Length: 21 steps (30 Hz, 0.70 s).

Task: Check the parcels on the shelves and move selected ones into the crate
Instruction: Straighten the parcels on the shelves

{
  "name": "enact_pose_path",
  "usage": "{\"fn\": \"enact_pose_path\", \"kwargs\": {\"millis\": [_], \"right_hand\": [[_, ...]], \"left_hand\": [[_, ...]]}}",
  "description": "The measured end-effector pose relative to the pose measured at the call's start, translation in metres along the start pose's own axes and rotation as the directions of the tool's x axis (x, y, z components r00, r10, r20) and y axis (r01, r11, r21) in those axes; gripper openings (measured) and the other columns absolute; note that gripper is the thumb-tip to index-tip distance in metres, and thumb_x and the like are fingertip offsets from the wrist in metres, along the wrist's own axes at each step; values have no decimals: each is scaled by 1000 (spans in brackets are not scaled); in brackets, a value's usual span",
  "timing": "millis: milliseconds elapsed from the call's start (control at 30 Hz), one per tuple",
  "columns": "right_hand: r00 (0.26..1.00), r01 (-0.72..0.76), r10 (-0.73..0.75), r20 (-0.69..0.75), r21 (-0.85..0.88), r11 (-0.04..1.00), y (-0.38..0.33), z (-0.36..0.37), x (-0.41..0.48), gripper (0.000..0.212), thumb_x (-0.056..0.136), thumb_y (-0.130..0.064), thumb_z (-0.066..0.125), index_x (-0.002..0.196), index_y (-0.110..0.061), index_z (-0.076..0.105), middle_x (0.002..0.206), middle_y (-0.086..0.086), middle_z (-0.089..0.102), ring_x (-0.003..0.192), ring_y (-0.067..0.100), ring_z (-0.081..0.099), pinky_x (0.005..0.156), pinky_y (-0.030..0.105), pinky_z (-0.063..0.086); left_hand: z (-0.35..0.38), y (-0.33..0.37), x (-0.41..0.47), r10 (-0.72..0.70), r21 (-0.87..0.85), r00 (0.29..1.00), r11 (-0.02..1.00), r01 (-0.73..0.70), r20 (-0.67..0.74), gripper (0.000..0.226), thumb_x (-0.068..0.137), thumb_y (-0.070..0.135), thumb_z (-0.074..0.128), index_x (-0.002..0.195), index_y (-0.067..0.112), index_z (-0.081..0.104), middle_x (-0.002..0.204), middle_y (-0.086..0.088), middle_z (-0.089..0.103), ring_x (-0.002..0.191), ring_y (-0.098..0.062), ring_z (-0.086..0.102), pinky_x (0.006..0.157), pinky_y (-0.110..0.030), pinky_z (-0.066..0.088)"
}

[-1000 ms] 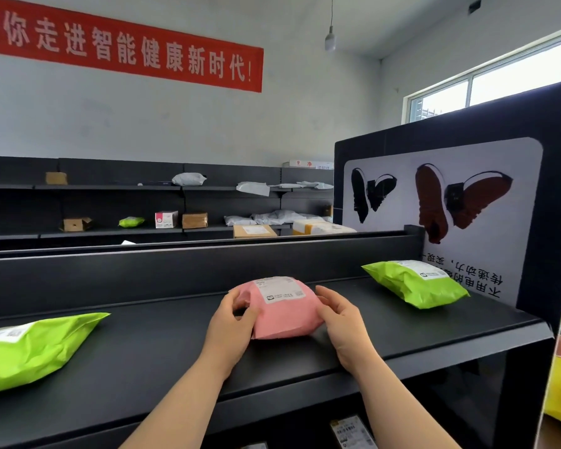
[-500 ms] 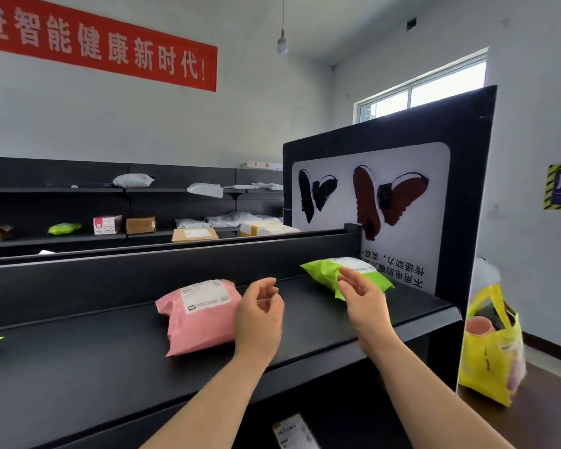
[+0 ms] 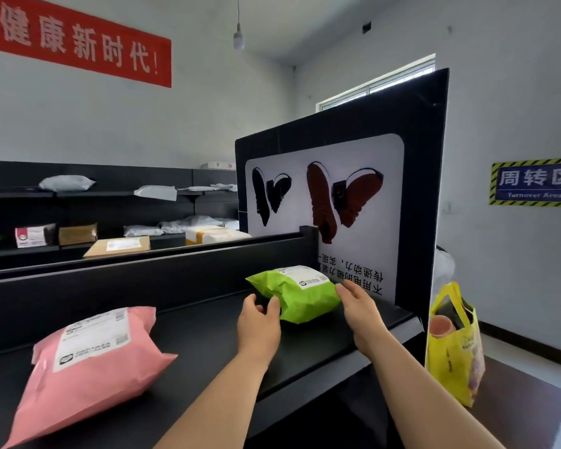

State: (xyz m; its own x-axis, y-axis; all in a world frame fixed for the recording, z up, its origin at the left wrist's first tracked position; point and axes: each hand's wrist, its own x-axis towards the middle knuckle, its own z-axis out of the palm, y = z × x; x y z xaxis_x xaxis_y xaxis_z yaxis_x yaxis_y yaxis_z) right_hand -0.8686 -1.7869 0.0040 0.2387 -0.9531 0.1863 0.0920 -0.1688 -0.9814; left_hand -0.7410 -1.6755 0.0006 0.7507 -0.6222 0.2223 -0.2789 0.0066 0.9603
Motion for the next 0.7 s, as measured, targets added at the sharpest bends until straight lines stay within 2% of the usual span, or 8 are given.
{"fn": "enact_pose_path", "kwargs": {"millis": [100, 167, 267, 400, 467, 533, 600, 700], "right_hand": [[1000, 21, -21, -8, -2, 1000, 7, 5, 15, 45, 97, -26, 52, 141, -15, 47, 143, 1, 48, 130, 17, 44, 101, 25, 34], [999, 50, -50, 1, -27, 998, 10, 8, 23, 41, 97, -23, 49, 138, -16, 51, 140, 0, 51, 127, 15, 47, 103, 27, 36], [995, 88, -85, 58, -46, 995, 13, 14, 25, 34, 95, -13, 46, 124, -19, 63, 126, -4, 61, 113, 11, 55, 94, 24, 41], [987, 128, -129, 98, 10, 992, 16, 12, 20, 36, 90, -1, 48, 95, -28, 71, 101, -5, 73, 96, 11, 66, 83, 25, 51], [988, 123, -130, 80, 82, 989, 17, 7, 17, 38, 88, 6, 47, 97, -23, 70, 97, -3, 73, 91, 12, 67, 76, 22, 52], [986, 137, -146, 75, 117, 984, 16, 6, 15, 38, 89, 8, 47, 98, -21, 69, 96, -3, 73, 87, 8, 66, 72, 18, 50], [984, 148, -159, 79, 133, 980, 17, 5, 15, 38, 88, 10, 47, 100, -19, 69, 98, -2, 73, 89, 9, 66, 74, 19, 51], [983, 153, -167, 71, 166, 974, 17, 5, 16, 39, 87, 13, 47, 106, -14, 69, 103, 3, 72, 93, 13, 66, 80, 25, 53]], "left_hand": [[11, -2, 15, 7, 53, 999, 999, -9, 40, 60, 94, 40, 52, 145, 12, 35, 134, -9, 54, 123, -25, 51, 96, -29, 38], [15, -6, 24, 28, 31, 997, 999, -30, 71, 51, 92, 42, 55, 136, 18, 47, 128, -5, 60, 116, -22, 56, 92, -29, 42], [18, -11, 32, 64, -37, 991, 998, -60, 115, 40, 90, 40, 59, 125, 22, 56, 119, -2, 66, 106, -17, 62, 88, -28, 47], [14, -12, 32, 43, -202, 982, 979, -5, 183, 58, 91, 19, 62, 144, 20, 39, 134, -1, 57, 117, -18, 58, 96, -30, 47], [11, -11, 29, 54, -236, 978, 972, -5, 201, 69, 90, 12, 63, 149, 21, 29, 136, -1, 53, 123, -17, 54, 97, -31, 46], [10, -10, 27, 95, -238, 974, 970, -44, 204, 69, 87, 8, 66, 146, 25, 34, 130, 1, 56, 120, -16, 54, 90, -30, 49], [10, -8, 24, 127, -242, 973, 967, -78, 192, 71, 84, 7, 68, 144, 28, 37, 122, 4, 58, 118, -15, 55, 86, -29, 51], [8, -8, 22, 154, -230, 974, 966, -113, 166, 74, 81, 5, 70, 142, 32, 38, 114, 6, 59, 115, -17, 56, 91, -36, 52]]}}
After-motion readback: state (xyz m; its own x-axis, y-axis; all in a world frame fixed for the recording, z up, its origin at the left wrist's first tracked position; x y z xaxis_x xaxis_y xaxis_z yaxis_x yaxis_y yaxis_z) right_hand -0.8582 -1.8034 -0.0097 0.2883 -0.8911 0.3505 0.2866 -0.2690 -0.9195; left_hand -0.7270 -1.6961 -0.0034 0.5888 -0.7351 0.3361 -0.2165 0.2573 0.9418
